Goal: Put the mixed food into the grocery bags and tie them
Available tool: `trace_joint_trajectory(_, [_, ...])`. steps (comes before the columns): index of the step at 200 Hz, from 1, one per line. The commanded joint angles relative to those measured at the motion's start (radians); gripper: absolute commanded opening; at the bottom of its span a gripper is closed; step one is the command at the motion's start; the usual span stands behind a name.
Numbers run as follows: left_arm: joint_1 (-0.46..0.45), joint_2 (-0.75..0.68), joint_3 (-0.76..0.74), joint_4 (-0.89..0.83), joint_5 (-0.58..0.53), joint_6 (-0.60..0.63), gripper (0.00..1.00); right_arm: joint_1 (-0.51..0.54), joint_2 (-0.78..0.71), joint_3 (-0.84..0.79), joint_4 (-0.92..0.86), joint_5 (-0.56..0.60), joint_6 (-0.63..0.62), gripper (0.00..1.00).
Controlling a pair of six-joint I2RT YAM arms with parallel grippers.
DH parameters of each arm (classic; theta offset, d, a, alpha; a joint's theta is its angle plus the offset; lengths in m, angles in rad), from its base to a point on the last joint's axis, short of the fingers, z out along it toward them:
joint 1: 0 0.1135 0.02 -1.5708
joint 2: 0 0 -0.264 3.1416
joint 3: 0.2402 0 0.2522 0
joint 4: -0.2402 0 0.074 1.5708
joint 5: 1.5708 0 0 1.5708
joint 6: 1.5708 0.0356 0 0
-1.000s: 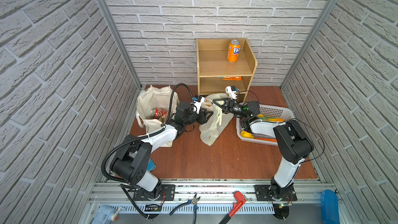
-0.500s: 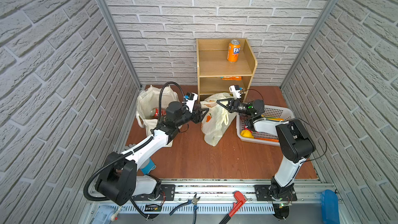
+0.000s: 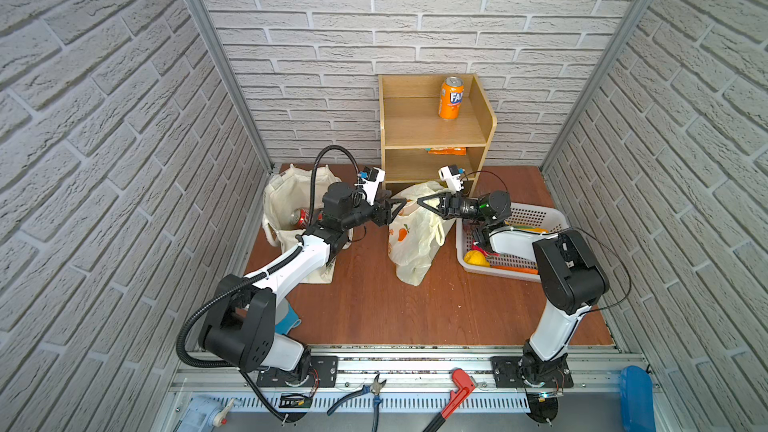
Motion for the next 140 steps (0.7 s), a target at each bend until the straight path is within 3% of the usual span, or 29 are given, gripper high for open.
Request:
trace_joint_trajectory(1, [-0.023,0.033,0.038,0.050,0.059,0.027,0.69,0.001,-0.025,0.024,0.063,-0.019,-0.002,0.06])
trace_joint_trajectory(45, [-0.043,0.089,0.063,0.061,0.073,0.028,0.72,0.001,-0.015,0.034,0.063,-0.024,0.005,0.05])
trace_joint_trajectory(93, [-0.053,0.058,0.035,0.041,0.034,0.055,0.77,0.001,0.003,0.049,0.063,-0.020,0.009,0.05])
trace_joint_trajectory(105, [-0.054,0.082,0.054,0.021,0.021,0.064,0.67,0.000,0.003,0.052,0.063,-0.025,0.011,0.06])
trace_joint_trajectory(118, [-0.053,0.110,0.093,-0.007,-0.004,0.065,0.49,0.001,0.003,0.056,0.063,-0.039,0.012,0.06])
trace_joint_trajectory(140, [-0.047,0.130,0.133,0.003,-0.069,0.058,0.00,0.000,0.005,0.057,0.063,-0.066,0.016,0.08])
